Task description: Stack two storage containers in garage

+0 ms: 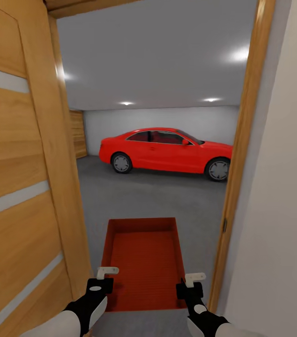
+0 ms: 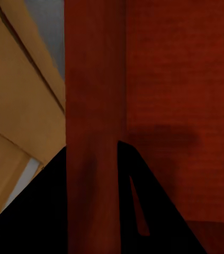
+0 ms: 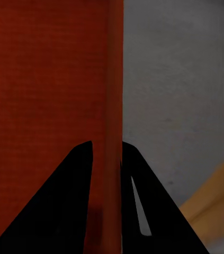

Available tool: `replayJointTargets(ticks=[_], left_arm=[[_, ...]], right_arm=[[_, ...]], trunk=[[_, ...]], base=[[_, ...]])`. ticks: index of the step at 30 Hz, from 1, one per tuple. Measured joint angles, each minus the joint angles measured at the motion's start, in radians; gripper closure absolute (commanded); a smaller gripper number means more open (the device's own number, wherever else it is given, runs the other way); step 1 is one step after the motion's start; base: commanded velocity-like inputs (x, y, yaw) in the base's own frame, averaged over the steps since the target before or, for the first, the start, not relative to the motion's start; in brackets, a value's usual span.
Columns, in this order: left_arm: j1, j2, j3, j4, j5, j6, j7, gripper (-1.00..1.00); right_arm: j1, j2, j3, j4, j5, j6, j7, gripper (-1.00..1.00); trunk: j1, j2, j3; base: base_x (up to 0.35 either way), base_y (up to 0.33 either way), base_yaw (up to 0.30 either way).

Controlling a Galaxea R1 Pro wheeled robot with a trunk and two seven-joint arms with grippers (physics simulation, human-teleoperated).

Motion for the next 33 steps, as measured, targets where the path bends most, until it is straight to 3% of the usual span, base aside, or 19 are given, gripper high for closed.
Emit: replayJointTargets(ticks=[16, 33], left_arm=[[0.0, 0.0, 0.0, 0.0, 0.0, 0.0, 0.0, 1.0], [0.0, 0.0, -0.001, 0.001, 0.002, 0.0, 0.0, 1.0]], right_arm=[[0.0, 0.0, 0.0, 0.0, 0.0, 0.0, 0.0, 1.0], [0.0, 0.0, 0.001, 0.0, 0.0, 0.002, 0.0, 1.0]], trunk=[[0.0, 0.0, 0.0], [0.0, 0.0, 0.0]], base=[[0.242, 0.205, -0.272], [0.055, 0.043, -0.018]])
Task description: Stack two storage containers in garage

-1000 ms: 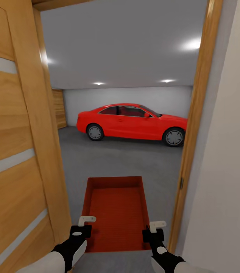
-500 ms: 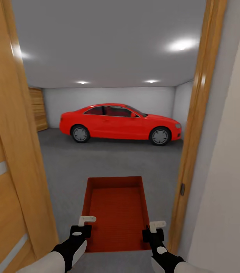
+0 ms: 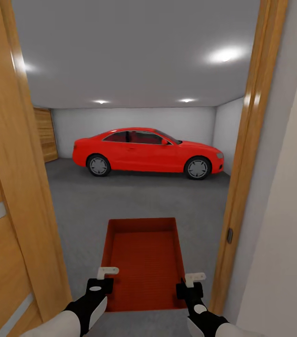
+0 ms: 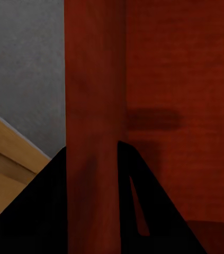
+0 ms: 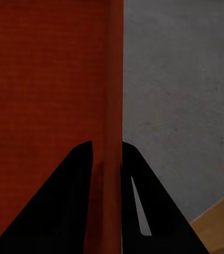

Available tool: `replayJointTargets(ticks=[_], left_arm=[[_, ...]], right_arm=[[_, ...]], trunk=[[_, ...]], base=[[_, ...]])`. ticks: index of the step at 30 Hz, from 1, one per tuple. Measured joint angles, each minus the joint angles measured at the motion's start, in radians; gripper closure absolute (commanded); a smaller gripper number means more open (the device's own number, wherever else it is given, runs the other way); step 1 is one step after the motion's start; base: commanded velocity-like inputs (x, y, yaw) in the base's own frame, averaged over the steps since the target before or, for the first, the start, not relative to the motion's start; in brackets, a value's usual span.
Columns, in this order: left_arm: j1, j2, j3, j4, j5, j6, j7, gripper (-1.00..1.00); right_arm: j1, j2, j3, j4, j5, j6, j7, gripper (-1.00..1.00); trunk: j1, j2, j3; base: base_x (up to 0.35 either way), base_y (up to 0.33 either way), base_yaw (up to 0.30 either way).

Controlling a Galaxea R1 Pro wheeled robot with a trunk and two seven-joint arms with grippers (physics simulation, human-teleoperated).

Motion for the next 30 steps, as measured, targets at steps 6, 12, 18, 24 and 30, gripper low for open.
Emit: replayJointTargets(ticks=[6, 12, 18, 24, 30], left_arm=[[0.0, 0.0, 0.0, -0.002, -0.003, 0.0, 0.001, 1.0], [0.0, 0.0, 0.0, -0.002, -0.002, 0.0, 0.001, 1.0], [0.0, 0.0, 0.001, -0.002, -0.003, 0.0, 0.001, 1.0], [0.0, 0.001, 0.001, -0.003, -0.004, 0.0, -0.001, 1.0], [0.0, 0.001, 0.0, -0.003, -0.004, 0.0, -0.001, 1.0]], right_arm=[[0.0, 0.0, 0.001, 0.0, -0.004, -0.002, 0.001, 1.0], [0.0, 0.0, 0.001, 0.0, -0.003, -0.002, 0.001, 1.0], [0.0, 0.0, 0.002, 0.001, -0.005, -0.003, 0.001, 1.0], [0.0, 0.001, 0.003, 0.001, -0.008, -0.005, 0.0, 1.0], [0.0, 0.001, 0.004, 0.001, -0.01, -0.005, 0.0, 1.0]], trunk=[[-0.001, 0.0, 0.0], [-0.001, 0.0, 0.0], [0.0, 0.0, 0.0], [0.0, 0.0, 0.001], [0.0, 0.0, 0.004]], base=[[0.204, 0.152, 0.0], [0.247, 0.19, 0.0], [0.184, 0.138, -0.003], [0.013, 0.01, -0.163], [0.001, 0.001, -0.23]])
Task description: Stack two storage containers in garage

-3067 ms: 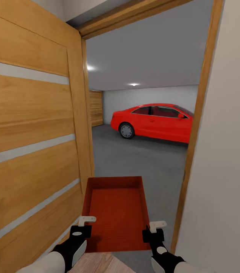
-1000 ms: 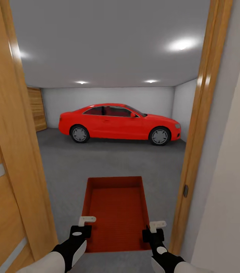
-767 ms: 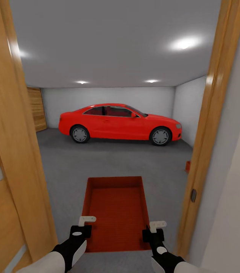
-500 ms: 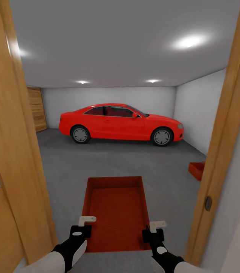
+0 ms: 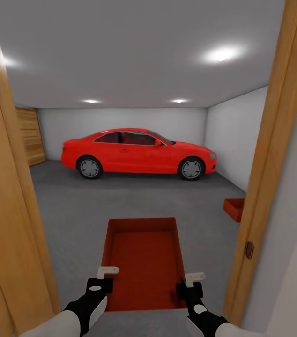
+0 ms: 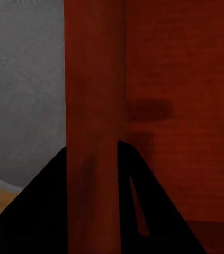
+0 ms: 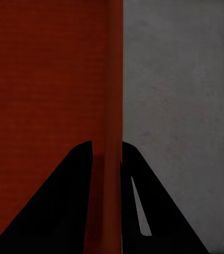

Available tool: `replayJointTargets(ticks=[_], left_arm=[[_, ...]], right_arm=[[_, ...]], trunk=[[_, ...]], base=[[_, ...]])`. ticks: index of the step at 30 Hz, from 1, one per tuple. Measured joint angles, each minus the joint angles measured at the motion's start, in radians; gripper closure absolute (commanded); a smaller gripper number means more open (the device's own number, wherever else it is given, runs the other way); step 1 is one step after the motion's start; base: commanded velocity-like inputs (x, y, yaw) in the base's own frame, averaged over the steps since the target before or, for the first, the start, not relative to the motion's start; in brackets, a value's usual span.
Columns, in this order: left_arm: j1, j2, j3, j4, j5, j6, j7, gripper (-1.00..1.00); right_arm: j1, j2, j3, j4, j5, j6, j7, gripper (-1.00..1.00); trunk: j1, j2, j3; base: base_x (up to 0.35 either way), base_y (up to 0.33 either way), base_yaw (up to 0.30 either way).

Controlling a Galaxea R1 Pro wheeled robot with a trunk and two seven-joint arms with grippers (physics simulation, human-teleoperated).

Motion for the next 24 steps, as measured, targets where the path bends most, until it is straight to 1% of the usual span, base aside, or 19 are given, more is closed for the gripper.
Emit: replayJointTargets(ticks=[4, 14, 17, 24], left_arm=[[0.0, -0.001, 0.0, 0.0, 0.0, 0.0, 0.0, 1.0], [0.0, -0.001, 0.0, 0.001, 0.001, 0.0, 0.001, 1.0], [0.0, -0.001, 0.0, 0.001, 0.002, 0.0, 0.001, 1.0], [0.0, 0.0, 0.0, 0.001, 0.0, 0.0, 0.0, 1.0]], right_arm=[[0.0, -0.001, -0.002, 0.0, 0.003, 0.0, 0.0, 1.0], [0.0, -0.001, -0.003, 0.0, 0.005, 0.002, 0.001, 1.0], [0.0, -0.001, -0.003, 0.0, 0.006, 0.002, 0.001, 1.0], [0.0, 0.0, 0.0, 0.0, 0.001, 0.001, 0.0, 1.0]], trunk=[[0.0, 0.0, 0.001], [0.0, 0.0, 0.002], [0.0, 0.0, 0.002], [-0.001, 0.0, 0.002]], base=[[0.0, 0.0, -0.133], [0.012, 0.0, -0.013], [0.134, 0.0, -0.001], [0.281, 0.0, 0.0]])
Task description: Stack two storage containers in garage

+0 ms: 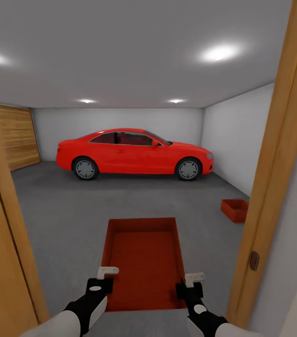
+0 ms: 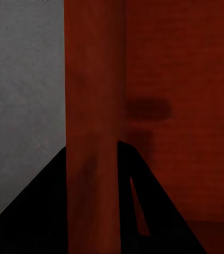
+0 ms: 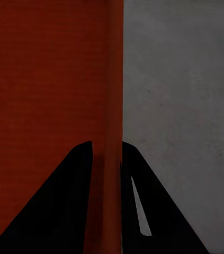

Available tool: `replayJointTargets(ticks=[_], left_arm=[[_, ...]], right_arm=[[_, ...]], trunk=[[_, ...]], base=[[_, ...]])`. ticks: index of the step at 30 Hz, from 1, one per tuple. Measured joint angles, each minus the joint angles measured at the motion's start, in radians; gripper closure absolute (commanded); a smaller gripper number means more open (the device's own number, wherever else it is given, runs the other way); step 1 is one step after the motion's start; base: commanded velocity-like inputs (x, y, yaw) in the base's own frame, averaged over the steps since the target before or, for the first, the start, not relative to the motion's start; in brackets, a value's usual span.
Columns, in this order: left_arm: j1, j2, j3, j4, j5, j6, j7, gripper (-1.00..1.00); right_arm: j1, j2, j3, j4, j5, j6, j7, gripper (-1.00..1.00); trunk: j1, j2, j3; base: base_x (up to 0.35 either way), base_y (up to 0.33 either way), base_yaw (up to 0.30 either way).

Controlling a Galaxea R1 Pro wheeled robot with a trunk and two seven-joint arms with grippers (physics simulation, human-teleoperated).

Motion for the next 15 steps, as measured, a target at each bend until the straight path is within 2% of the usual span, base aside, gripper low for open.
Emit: replayJointTargets(ticks=[8, 15], left_arm=[[0.0, 0.0, 0.0, -0.001, -0.001, 0.0, 0.0, 1.0], [0.0, 0.0, 0.0, -0.001, 0.0, 0.0, 0.001, 1.0]], right_arm=[[0.0, 0.0, 0.0, 0.0, 0.0, -0.001, 0.0, 1.0], [0.0, 0.0, 0.0, 0.0, 0.0, -0.001, 0.0, 1.0]], trunk=[[0.0, 0.0, 0.0], [0.0, 0.0, 0.0]], base=[[0.315, 0.01, 0.0], [0.305, 0.105, 0.0]])
